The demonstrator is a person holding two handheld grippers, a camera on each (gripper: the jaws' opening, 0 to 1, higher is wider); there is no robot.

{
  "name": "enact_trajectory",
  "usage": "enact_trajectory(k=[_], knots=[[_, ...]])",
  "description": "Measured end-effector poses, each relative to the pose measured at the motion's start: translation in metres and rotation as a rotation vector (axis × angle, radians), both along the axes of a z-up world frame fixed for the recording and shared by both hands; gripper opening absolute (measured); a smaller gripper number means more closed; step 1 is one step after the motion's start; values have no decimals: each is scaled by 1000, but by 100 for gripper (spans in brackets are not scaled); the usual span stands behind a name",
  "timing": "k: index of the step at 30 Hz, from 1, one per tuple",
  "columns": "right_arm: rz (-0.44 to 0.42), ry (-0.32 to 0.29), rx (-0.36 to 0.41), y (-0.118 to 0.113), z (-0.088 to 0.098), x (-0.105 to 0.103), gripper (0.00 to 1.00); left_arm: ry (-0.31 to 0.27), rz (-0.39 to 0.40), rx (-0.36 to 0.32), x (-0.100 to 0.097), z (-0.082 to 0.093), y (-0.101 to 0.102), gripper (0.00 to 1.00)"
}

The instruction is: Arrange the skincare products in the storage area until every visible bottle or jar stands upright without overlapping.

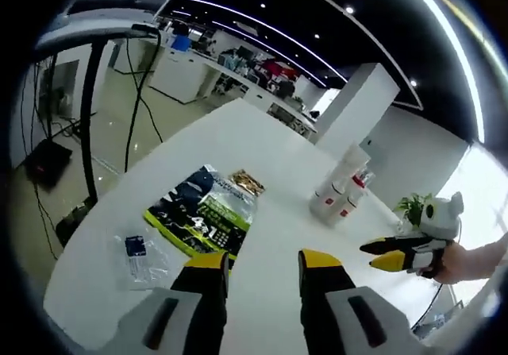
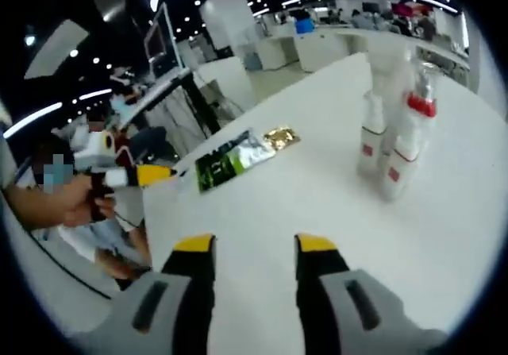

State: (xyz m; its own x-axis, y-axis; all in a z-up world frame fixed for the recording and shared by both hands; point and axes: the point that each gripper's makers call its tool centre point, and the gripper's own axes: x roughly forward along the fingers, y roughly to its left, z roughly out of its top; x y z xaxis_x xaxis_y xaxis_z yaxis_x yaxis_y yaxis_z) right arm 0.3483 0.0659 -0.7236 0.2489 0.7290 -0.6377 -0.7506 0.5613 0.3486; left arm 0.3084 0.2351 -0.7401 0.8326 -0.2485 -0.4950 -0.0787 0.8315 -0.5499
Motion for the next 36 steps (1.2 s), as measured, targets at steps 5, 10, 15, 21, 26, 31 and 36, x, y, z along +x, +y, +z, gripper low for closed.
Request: enact_trajectory(k=[5,10,15,21,26,31,36], knots=[[9,25,-2,25,-6,3,38,-12,25,52,26,-6,32,37],[34,51,-7,54,-17,3,38,36,8,132,45,-25,61,42],[36,90,-5,76,-26,3,38,80,-73,236,56,-41,73,54],[47,105,2,109,-40,4,38,61,-143,192,71,-46,67,50],[15,122,21,127,-47,8,38,59,-182,160,76,-49,61,49],[-25,161,31,135,-58,11,38,63,-195,118,80,-48,56,46],[-37,175,5,136,-71,12,39,61,-222,131,81,-57,51,38]])
